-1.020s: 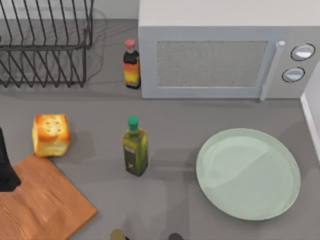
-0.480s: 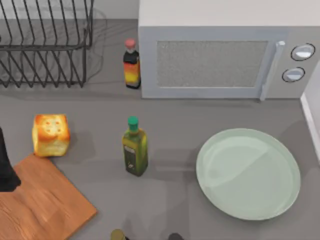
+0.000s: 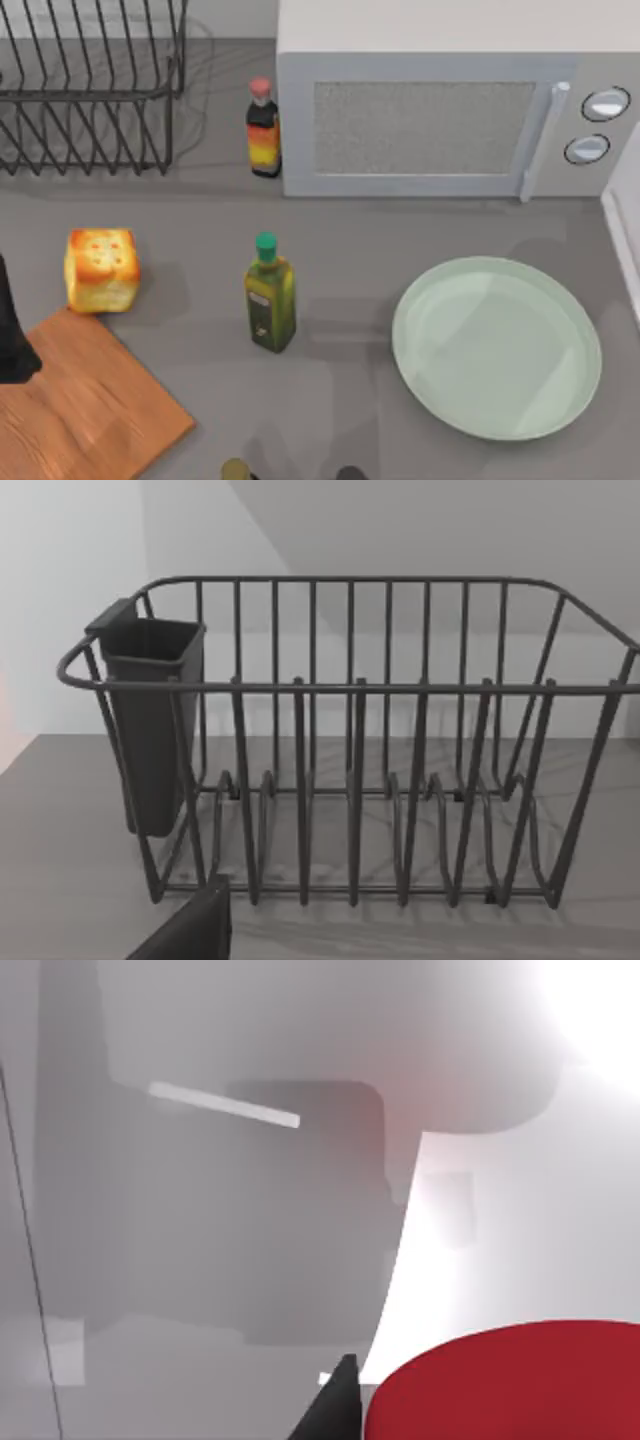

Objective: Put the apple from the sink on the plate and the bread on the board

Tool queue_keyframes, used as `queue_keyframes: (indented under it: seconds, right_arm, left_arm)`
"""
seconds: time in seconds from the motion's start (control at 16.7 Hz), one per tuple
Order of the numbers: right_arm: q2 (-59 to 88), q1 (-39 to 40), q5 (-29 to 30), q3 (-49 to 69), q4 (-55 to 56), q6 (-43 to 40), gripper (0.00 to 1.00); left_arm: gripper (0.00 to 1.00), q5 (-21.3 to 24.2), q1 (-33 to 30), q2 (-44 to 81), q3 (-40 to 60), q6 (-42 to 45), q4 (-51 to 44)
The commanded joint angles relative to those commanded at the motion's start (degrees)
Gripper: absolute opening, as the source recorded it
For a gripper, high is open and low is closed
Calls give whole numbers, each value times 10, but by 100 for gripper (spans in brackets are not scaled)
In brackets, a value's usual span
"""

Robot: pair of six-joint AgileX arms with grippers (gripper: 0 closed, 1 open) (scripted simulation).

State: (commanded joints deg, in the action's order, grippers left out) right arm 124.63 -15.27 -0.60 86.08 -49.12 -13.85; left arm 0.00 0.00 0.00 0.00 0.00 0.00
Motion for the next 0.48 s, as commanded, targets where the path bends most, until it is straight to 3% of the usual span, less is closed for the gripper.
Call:
queue_keyframes:
  seconds: [0.48]
  right_arm:
    - [-30, 4, 0, 18, -34, 5, 0]
  left_arm:
    - [100, 0, 0, 0, 0, 0, 0]
